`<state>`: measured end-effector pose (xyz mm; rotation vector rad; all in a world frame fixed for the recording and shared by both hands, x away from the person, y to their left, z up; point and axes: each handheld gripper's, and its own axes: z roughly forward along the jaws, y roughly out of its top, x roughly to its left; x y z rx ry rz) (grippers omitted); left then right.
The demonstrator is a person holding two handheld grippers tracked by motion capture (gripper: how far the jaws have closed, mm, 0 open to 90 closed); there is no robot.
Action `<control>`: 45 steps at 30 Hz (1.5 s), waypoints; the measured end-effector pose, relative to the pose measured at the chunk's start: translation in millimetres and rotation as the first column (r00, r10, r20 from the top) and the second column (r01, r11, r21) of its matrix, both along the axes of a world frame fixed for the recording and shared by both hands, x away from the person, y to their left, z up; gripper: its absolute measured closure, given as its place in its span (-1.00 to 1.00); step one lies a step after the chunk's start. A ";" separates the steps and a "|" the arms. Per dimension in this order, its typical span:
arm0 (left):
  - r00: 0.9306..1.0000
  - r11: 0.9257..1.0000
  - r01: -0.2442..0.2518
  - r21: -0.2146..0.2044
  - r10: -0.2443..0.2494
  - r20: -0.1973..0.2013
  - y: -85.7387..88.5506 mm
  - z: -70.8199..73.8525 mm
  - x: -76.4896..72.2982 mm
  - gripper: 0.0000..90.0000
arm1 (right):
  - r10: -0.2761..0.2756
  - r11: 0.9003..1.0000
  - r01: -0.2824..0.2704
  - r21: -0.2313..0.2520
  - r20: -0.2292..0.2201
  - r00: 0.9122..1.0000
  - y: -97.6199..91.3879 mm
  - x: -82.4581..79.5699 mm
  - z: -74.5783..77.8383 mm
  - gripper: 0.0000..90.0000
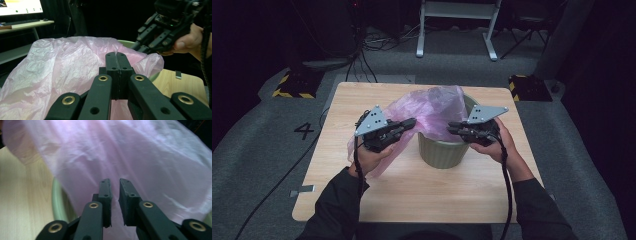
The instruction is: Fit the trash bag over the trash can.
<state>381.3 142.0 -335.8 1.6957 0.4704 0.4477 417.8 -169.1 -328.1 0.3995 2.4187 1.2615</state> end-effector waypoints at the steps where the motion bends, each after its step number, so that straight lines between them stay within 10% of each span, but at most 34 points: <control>1: 1.000 1.000 -0.002 0.003 0.002 -0.001 -1.1 -0.2 2.4 1.00 | 0.001 1.000 -0.001 -0.006 0.000 1.000 0.2 -0.4 -0.4 0.79; 6: 1.000 1.000 0.003 0.008 -0.003 -0.020 -8.8 -2.1 11.3 1.00 | -0.004 0.998 0.002 0.063 0.022 1.000 -3.2 -5.4 3.3 -0.23; 11: 1.000 1.000 0.017 0.017 -0.017 -0.025 -17.5 -3.9 14.0 1.00 | -0.001 0.996 -0.002 0.091 0.035 0.999 1.9 -9.0 8.3 -0.45; 14: 0.999 0.999 0.027 0.020 -0.027 -0.030 -20.3 -4.5 14.2 1.00 | -0.051 0.996 0.048 0.069 0.052 0.997 9.9 -5.6 9.7 -0.23; 20: 0.998 0.999 0.045 0.028 -0.044 -0.046 -21.7 -6.2 14.4 1.00 | -0.034 0.999 0.033 0.026 0.063 0.997 19.7 -2.1 5.7 0.96; 24: 0.997 0.999 0.049 0.011 -0.049 -0.059 -16.3 -6.7 11.7 0.79 | -0.035 0.999 0.035 0.021 0.041 0.999 20.4 0.5 2.5 1.00; 28: 0.996 1.000 -0.001 0.016 0.003 -0.090 -7.4 -3.8 2.1 0.16 | -0.051 0.998 0.051 0.024 0.021 0.998 18.4 2.2 -1.1 1.00; 32: 0.986 0.990 -0.068 0.122 0.085 -0.140 -3.4 -5.0 -14.7 -0.56 | -0.064 0.997 0.063 0.038 0.013 0.998 15.7 2.4 -1.4 1.00; 38: 0.981 0.962 -0.098 0.255 0.136 -0.136 -10.3 -31.9 -44.8 -0.66 | -0.074 0.996 0.074 0.044 0.002 0.997 15.9 2.6 -1.7 1.00; 45: 0.967 0.940 -0.120 0.319 0.184 -0.179 -30.2 -60.2 -40.4 -0.66 | -0.072 0.996 0.072 0.052 -0.007 0.997 17.3 1.7 -0.7 1.00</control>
